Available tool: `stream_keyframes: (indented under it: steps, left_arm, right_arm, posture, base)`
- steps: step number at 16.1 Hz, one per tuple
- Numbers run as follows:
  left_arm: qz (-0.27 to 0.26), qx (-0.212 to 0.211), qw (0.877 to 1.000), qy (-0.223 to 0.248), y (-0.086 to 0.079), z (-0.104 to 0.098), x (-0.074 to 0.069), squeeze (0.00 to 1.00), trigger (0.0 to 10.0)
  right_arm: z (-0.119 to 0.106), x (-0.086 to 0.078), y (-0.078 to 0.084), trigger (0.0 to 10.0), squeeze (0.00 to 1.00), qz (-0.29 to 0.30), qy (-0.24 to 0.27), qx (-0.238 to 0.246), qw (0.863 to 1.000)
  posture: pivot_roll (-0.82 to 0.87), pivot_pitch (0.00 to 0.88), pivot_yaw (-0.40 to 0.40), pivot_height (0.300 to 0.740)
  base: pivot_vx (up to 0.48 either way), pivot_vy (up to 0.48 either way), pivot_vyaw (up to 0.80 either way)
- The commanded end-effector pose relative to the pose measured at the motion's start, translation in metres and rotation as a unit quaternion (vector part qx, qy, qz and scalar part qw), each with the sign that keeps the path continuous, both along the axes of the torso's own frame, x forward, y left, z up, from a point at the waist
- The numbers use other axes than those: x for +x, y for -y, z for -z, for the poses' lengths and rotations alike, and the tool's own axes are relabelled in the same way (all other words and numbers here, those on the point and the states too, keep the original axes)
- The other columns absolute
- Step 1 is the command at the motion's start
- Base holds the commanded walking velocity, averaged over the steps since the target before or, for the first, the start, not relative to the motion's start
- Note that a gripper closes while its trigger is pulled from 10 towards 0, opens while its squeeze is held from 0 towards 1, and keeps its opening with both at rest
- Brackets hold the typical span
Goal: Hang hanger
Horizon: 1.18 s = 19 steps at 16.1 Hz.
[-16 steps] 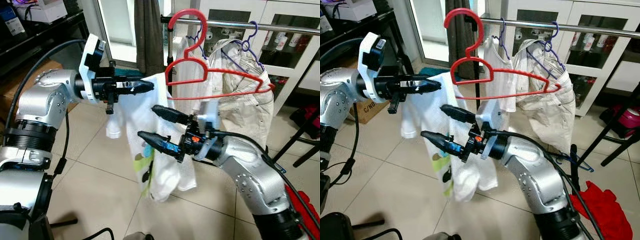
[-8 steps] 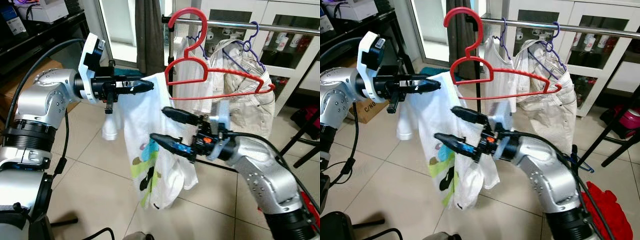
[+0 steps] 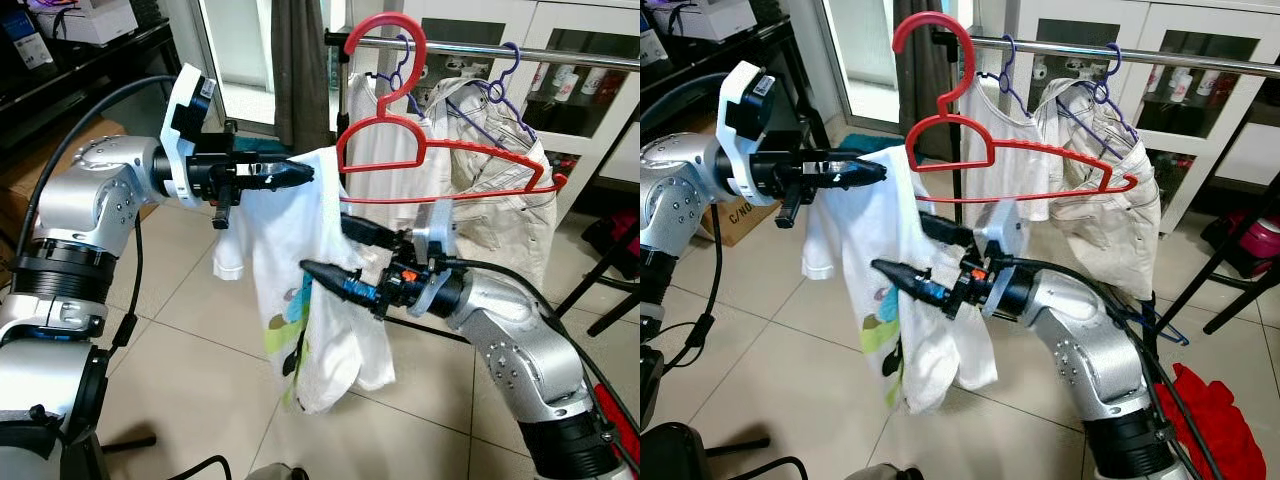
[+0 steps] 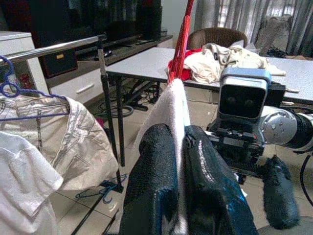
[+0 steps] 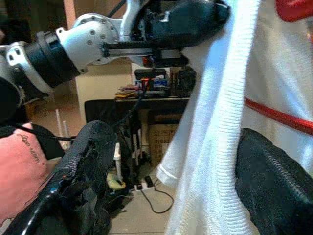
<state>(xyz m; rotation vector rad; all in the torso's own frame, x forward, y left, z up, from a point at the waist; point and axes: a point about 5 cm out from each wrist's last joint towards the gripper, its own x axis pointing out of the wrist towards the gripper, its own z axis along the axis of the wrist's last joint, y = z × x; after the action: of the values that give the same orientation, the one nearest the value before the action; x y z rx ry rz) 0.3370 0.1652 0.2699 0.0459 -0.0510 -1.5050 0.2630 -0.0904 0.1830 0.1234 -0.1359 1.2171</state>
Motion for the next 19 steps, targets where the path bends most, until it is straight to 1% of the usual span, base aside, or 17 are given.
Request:
stream_keyframes:
  steps: [1,2,4,5,7,9,12,13,15,16,18,19]
  left_arm:
    - [-0.009,-0.004,1.000,0.026,-0.003,-0.013,0.001,0.00,0.0]
    - [-0.014,-0.005,0.999,0.029,-0.004,-0.014,0.002,0.00,0.0]
    - [-0.021,-0.008,0.999,0.033,-0.004,-0.017,0.003,0.00,0.0]
    - [-0.022,-0.011,0.999,0.035,-0.004,-0.018,0.004,0.00,0.0]
    - [-0.020,-0.015,0.999,0.037,-0.003,-0.021,0.004,0.00,0.0]
    - [-0.014,-0.019,0.999,0.039,0.000,-0.024,0.003,0.00,0.0]
    - [-0.010,-0.020,0.999,0.041,0.002,-0.027,0.003,0.00,0.0]
    - [-0.010,-0.020,0.999,0.044,0.002,-0.029,0.003,0.00,0.0]
    - [-0.013,-0.020,0.998,0.050,0.000,-0.034,0.004,0.00,0.0]
    - [-0.019,-0.019,0.998,0.056,-0.003,-0.039,0.005,0.00,0.0]
    - [-0.030,-0.018,0.997,0.066,-0.008,-0.047,0.008,0.00,0.0]
    - [-0.032,-0.019,0.997,0.067,-0.009,-0.048,0.008,0.00,0.0]
  right_arm:
    - [-0.005,-0.005,-0.002,10.0,0.00,-0.025,0.007,0.007,1.000]
    - [-0.003,-0.008,-0.003,10.0,0.00,-0.044,-0.001,0.001,0.999]
    - [0.007,-0.016,-0.005,10.0,0.00,-0.082,-0.018,-0.027,0.996]
    - [0.010,-0.018,-0.007,10.0,0.00,-0.089,-0.022,-0.034,0.995]
    - [0.013,-0.018,-0.009,10.0,0.00,-0.093,-0.027,-0.038,0.995]
    - [0.021,-0.011,-0.018,10.0,0.00,-0.091,-0.037,-0.048,0.994]
    - [0.029,-0.005,-0.031,10.0,0.00,-0.104,-0.049,-0.052,0.992]
    - [0.034,-0.004,-0.036,10.0,0.00,-0.117,-0.056,-0.058,0.990]
    - [0.044,-0.005,-0.041,10.0,0.00,-0.140,-0.067,-0.076,0.985]
    - [0.056,-0.008,-0.041,10.0,0.00,-0.163,-0.084,-0.101,0.978]
    - [0.076,-0.013,-0.034,10.0,0.00,-0.186,-0.112,-0.139,0.966]
    - [0.079,-0.014,-0.033,9.5,0.00,-0.189,-0.116,-0.144,0.965]
  posture:
    - [-0.09,0.000,0.098,0.740]
    - [-0.09,0.000,0.096,0.740]
    - [-0.09,0.000,0.096,0.740]
    - [-0.09,0.000,0.096,0.740]
    - [-0.09,0.000,0.097,0.740]
    - [-0.09,0.000,0.101,0.740]
    - [-0.08,0.000,0.100,0.740]
    - [-0.07,0.000,0.099,0.740]
    - [-0.07,0.000,0.099,0.740]
    - [-0.07,0.000,0.099,0.740]
    - [-0.06,0.000,0.096,0.740]
    - [-0.06,0.000,0.096,0.740]
  base:
    - [0.000,0.000,0.00]
    - [0.000,0.000,0.00]
    - [0.000,0.000,0.00]
    - [0.000,0.000,0.00]
    - [0.000,0.000,0.00]
    - [0.000,0.000,0.00]
    - [0.000,0.000,0.00]
    - [0.000,0.000,0.00]
    - [0.000,0.000,0.00]
    - [0.000,0.000,0.00]
    - [0.000,0.000,0.00]
    - [0.000,0.000,0.00]
